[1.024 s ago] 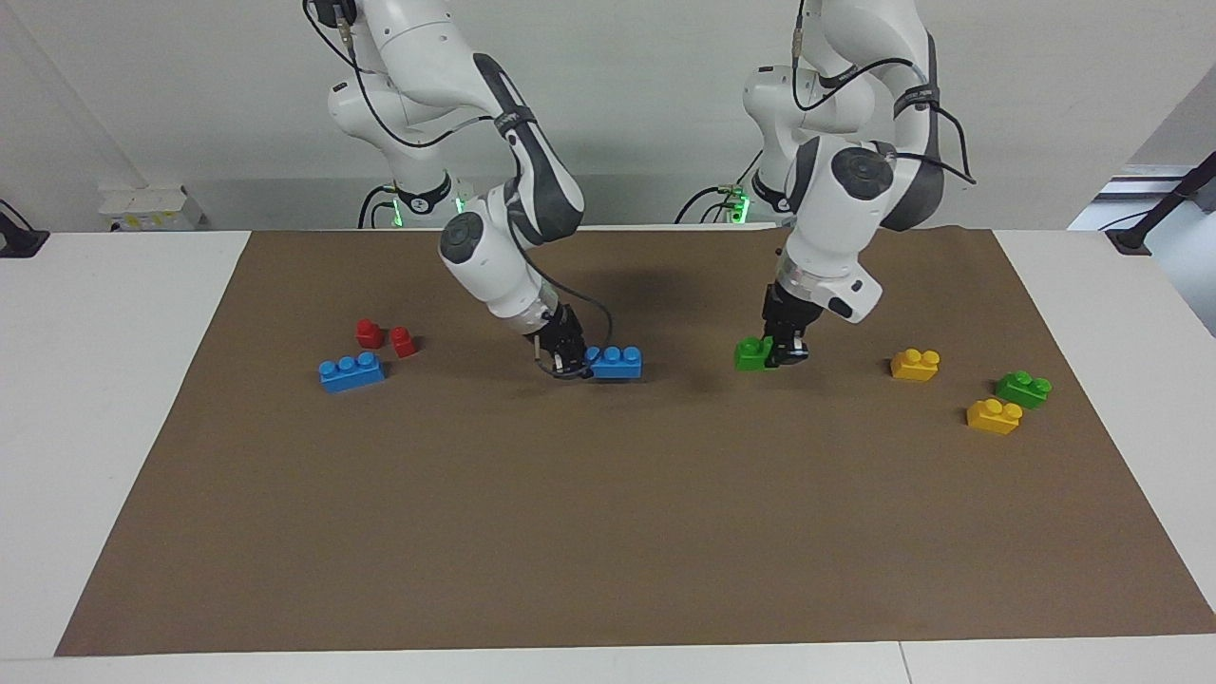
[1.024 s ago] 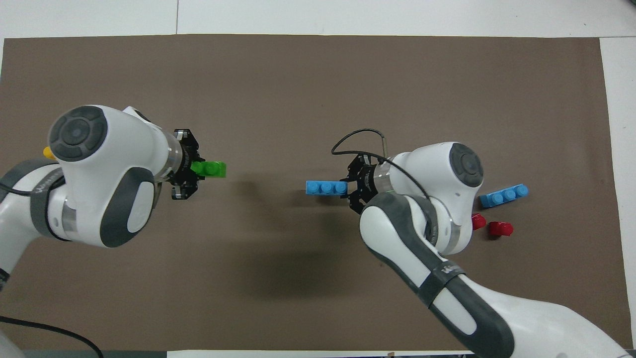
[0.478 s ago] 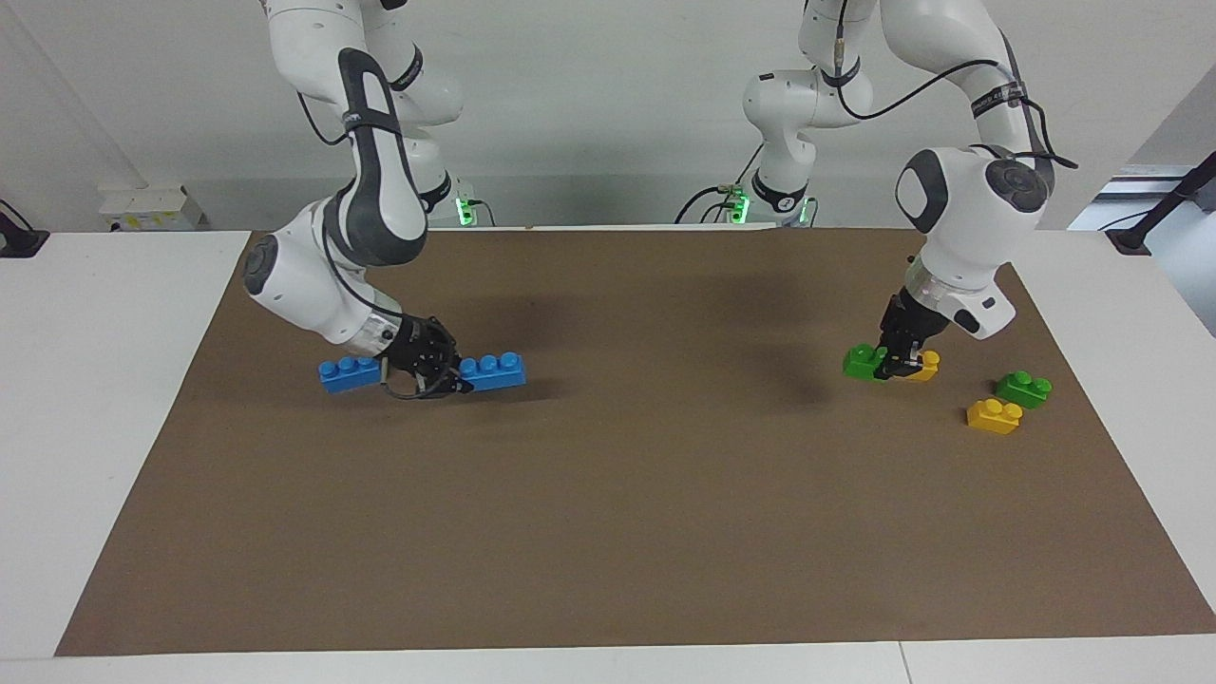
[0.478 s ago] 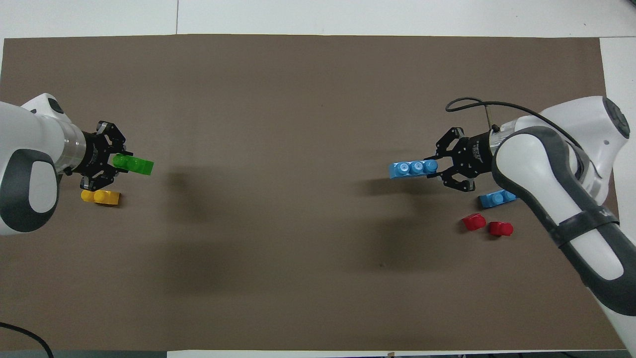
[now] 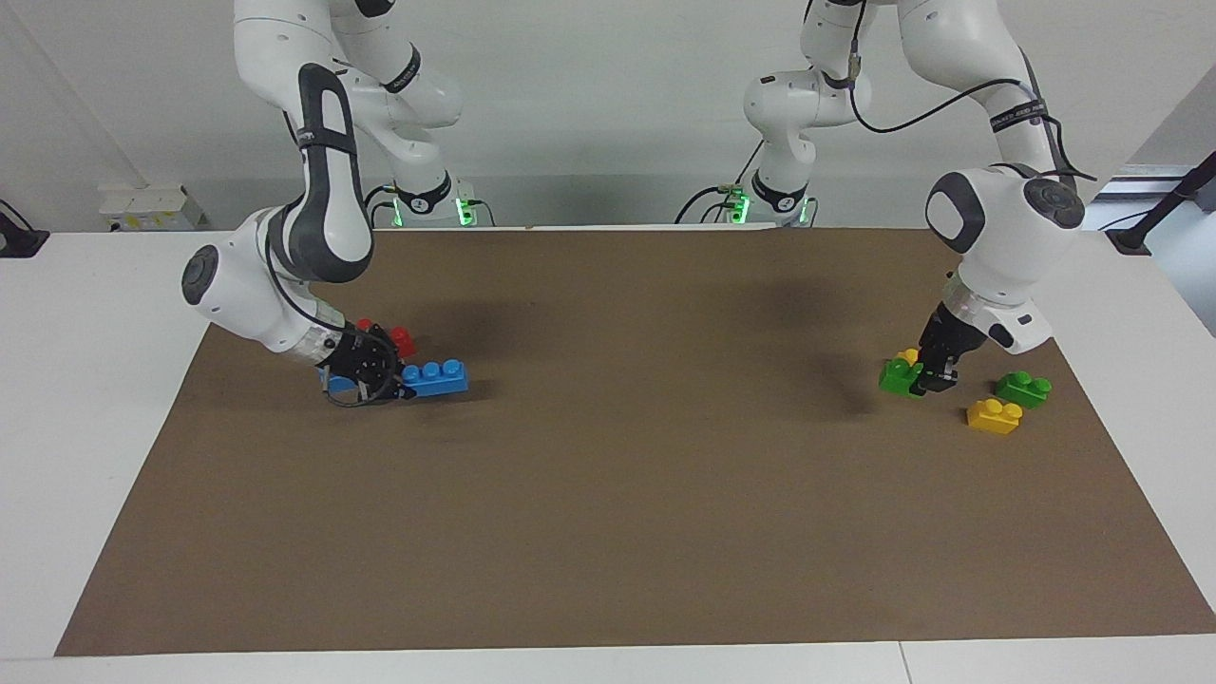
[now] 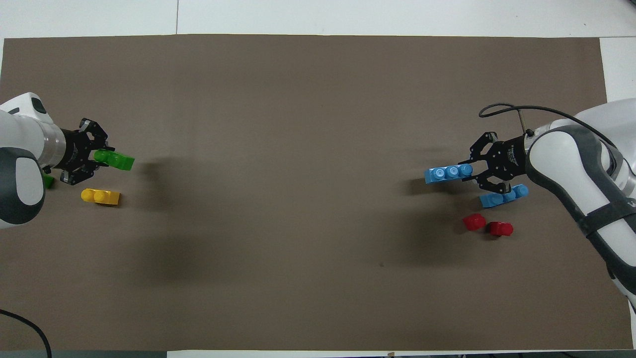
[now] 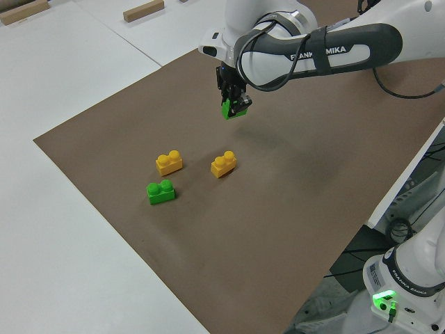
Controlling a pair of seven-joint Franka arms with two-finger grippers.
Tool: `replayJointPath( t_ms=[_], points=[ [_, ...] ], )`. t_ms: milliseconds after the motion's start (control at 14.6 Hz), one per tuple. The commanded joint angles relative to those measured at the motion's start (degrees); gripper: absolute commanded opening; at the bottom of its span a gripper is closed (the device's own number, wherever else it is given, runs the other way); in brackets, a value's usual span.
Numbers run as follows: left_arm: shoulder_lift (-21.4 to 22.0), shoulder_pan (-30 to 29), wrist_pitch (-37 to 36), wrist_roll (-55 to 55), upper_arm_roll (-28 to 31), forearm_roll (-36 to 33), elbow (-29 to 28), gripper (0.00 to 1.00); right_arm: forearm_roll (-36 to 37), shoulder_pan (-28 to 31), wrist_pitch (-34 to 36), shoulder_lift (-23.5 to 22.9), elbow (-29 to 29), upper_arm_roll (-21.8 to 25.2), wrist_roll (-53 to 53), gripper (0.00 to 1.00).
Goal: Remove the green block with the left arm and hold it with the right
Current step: 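Lower the green brick with the left gripper while the right gripper lowers blue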
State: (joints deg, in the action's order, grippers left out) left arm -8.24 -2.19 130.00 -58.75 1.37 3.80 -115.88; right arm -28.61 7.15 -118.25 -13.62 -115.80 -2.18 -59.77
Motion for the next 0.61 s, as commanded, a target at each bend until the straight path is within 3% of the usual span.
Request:
replayJointPath(
  t_ms=[0,341,546],
  points=[
    [-2.9,-1.2,4.5,2.9,-0.7,0.0,0.2,0.0,1.1,3.0,-0.4,-1.5,0.0,-0.8,4.6,0.0],
    [-9.5,-1.2,5.4,2.9,-0.7,-0.3,5.3,0.0,1.1,5.3,-2.1,-2.7,0.0,-0.7,7.1,0.0],
    [-11.1,-1.2,5.8,3.3,-0.6,-1.1,6.0,0.0,1.2,5.7,-4.1,-3.1,-1.0,-0.7,9.0,0.0]
  ],
)
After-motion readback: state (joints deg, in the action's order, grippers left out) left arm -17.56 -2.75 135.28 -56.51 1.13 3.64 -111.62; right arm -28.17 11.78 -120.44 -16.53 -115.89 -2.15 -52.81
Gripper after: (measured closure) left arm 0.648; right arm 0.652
